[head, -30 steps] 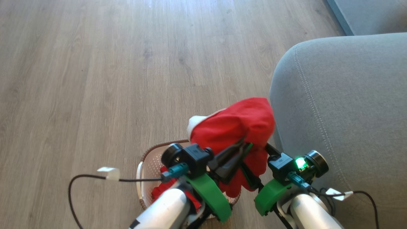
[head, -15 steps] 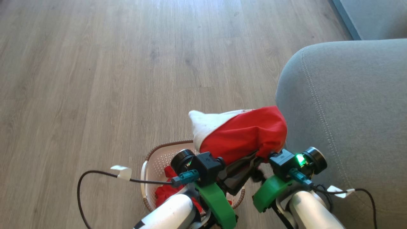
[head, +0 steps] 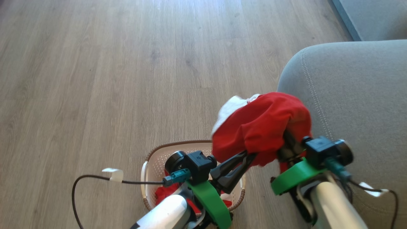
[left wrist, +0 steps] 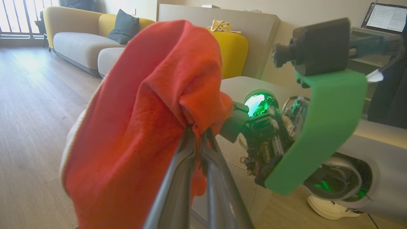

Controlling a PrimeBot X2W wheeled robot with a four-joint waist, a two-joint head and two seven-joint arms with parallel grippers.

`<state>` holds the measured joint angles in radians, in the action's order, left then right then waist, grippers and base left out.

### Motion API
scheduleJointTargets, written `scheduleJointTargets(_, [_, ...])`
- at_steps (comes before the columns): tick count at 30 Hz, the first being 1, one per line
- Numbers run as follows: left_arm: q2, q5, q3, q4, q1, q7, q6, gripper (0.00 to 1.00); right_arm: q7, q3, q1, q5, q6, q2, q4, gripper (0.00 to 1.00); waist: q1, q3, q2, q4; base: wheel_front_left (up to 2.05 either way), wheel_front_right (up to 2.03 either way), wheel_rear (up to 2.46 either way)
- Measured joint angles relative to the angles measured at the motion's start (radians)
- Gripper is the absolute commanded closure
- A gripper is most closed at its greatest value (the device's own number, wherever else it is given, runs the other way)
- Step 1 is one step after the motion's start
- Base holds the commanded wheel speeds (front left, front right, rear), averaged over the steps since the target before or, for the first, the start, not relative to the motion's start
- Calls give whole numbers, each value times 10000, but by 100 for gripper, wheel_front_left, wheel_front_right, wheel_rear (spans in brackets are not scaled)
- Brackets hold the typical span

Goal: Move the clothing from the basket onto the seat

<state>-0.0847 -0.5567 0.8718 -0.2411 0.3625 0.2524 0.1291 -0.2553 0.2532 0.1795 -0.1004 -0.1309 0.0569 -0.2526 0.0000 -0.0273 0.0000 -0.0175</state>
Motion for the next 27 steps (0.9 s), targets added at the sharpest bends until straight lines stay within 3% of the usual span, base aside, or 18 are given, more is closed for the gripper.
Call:
scheduleJointTargets(14, [82,12,-127,146,-100,54,2,100,4,-1058,-311,-408,-4,-12,1841,100,0,119,0,40,0,0,0])
scheduleJointTargets(22, [211,872,-865,-12,-138,56,10,100,6,-988,-310,-500,-6,-19,2274,100,0,155,0,36,0,0,0])
scheduleJointTargets(25, [309,1149,-1053,-77,-197,52,8,40,4,-959,-309,-502,-2,-23,2410,100,0,154,0,34,0,0,0])
scheduleJointTargets(26, [309,1254,-1133,-199,-232,44,8,9,2,-1028,-298,-504,0,-27,2531,100,0,150,0,31,0,0,0])
scheduleJointTargets(27, [288,1317,-1258,-297,-321,44,8,0,0,-1101,-286,-506,-2,-25,2619,100,0,148,0,26,0,0,0])
